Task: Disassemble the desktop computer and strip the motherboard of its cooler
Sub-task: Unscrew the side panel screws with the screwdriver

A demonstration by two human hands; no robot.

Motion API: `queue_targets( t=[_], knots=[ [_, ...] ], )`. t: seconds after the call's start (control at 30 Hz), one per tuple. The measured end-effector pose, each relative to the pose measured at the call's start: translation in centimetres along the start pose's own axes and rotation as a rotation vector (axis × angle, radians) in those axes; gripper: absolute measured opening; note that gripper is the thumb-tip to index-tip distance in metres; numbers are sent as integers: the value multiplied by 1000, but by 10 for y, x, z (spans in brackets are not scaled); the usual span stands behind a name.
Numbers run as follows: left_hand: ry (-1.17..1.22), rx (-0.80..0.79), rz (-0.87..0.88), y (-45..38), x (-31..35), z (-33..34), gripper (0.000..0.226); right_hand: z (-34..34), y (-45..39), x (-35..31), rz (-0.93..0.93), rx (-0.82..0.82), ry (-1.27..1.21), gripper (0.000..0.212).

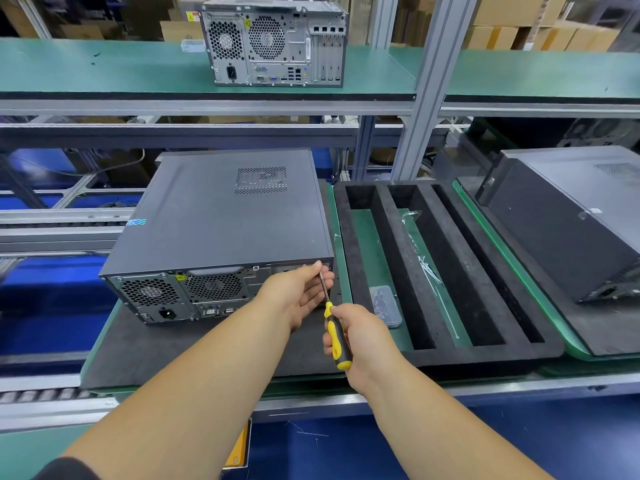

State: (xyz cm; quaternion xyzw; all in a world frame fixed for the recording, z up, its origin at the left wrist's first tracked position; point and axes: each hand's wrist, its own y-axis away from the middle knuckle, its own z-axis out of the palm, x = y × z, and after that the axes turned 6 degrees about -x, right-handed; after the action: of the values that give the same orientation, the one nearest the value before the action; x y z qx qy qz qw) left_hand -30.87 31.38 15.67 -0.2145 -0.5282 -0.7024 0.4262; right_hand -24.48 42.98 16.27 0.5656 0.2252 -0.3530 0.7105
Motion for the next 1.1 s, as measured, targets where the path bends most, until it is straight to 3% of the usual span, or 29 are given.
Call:
queue_targets(
  t=[0.17,0.3,0.47,0.7,0.87,1.1],
  knots=[
    [-25,-18,44,-2,-7,14,19,-21,-3,-3,-23,97,77,16],
    [-244,-38,43,-11,-29,41,20,-55,-6,-10,-17,215,136,17],
    [-478,-59,-16,-28,-74,76,15,-102,-5,-12,-155,269,112,12],
    [-642,61,-95,-56,-107,100,23,-149,-14,-17,-181,250,59,11],
    [-610,58,-101,-53,-109,108,22,-157,-22,-17,-140,206,14,11],
    [-504,61,156,-9,-70,77,20,-109,-11,-15,-107,41,-54,20]
  ],
)
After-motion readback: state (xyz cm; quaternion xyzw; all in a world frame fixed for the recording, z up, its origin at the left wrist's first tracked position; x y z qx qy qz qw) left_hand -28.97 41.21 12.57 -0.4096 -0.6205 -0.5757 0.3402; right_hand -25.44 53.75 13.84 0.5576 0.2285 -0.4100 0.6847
